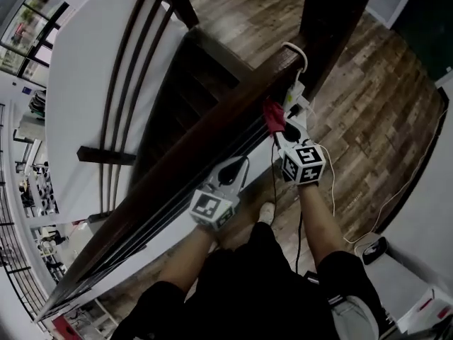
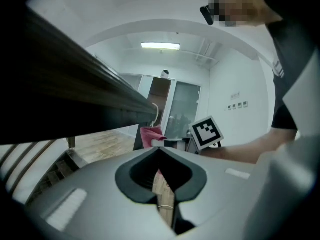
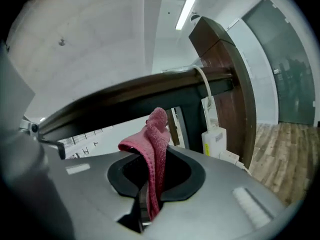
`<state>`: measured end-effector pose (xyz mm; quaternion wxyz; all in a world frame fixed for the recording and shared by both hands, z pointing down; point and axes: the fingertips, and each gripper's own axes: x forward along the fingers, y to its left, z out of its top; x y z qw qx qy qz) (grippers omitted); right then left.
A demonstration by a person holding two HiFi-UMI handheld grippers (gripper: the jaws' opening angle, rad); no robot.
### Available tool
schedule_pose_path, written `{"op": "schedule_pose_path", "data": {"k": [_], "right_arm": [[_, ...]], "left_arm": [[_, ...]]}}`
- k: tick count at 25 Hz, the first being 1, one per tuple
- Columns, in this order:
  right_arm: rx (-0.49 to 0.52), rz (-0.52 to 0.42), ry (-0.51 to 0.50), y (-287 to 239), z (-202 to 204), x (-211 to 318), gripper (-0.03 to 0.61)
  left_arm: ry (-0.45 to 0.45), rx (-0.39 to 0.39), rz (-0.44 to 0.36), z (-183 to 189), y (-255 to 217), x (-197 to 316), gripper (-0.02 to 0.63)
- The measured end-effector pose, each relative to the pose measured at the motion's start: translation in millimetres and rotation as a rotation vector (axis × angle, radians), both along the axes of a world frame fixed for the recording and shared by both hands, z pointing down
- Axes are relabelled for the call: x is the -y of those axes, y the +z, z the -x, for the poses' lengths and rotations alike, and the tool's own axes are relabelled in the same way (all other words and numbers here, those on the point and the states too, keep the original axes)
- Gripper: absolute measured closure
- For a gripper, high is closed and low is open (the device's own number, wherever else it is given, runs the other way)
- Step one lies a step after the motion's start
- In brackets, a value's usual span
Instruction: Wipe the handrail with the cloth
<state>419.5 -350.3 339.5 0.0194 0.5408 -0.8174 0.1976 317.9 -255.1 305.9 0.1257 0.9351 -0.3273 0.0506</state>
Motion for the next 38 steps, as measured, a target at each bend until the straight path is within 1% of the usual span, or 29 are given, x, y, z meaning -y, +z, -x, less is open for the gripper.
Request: {"op": "schedule_pose_path", "data": {"k": [3,5,6,10,12,14,16,19,21,26,30,33,36,38], "right_arm": [[-0.081,0.030,0.015,14,-2,27,0.534],[-0.136,0.043,0.015,24,-1,40,0.534],[-0.164,0.050,0.017,29,-1,46,0.534],[-0.305,0.068,0.063,44,-5,67,0.534],[-0.380,0.076,0.071,50,-1,75,0.534],[-0.422,0.094,0.066,55,5,80,0.535],[-0.407,0.123,0.061,59,8,83,0.536],[-0.348,0.162,0.049,62,8,82,0.535],[-0.347,0.169,0.025,59,13,81,0.535],[-0.401,0.188,-0.037,67,27,71,0.535],[-0.367,0.216,-0.124,66,46,65,0.535],[-0.359,0.238,-0.180,68,63,55,0.535],[-0.356,0.246,-0.196,68,74,49,0.535],[-0.378,0.240,-0.194,68,77,48,0.535]], "left_arm": [[-0.053,0.070,0.033,2,12,13,0.614],[-0.071,0.102,0.056,0,19,14,0.615],[-0.076,0.104,0.073,-2,23,13,0.614],[-0.102,0.069,0.158,-4,34,7,0.615],[-0.121,0.081,0.170,0,37,7,0.614],[-0.161,0.104,0.173,8,43,10,0.614],[-0.218,0.122,0.177,17,48,11,0.614],[-0.301,0.141,0.170,29,55,10,0.614],[-0.334,0.141,0.168,36,57,10,0.614],[-0.361,0.128,0.158,45,56,5,0.614],[-0.418,0.112,0.166,62,54,5,0.614],[-0.441,0.109,0.165,70,53,-1,0.614],[-0.448,0.102,0.149,76,49,-4,0.614],[-0.451,0.094,0.136,79,46,-5,0.614]]}}
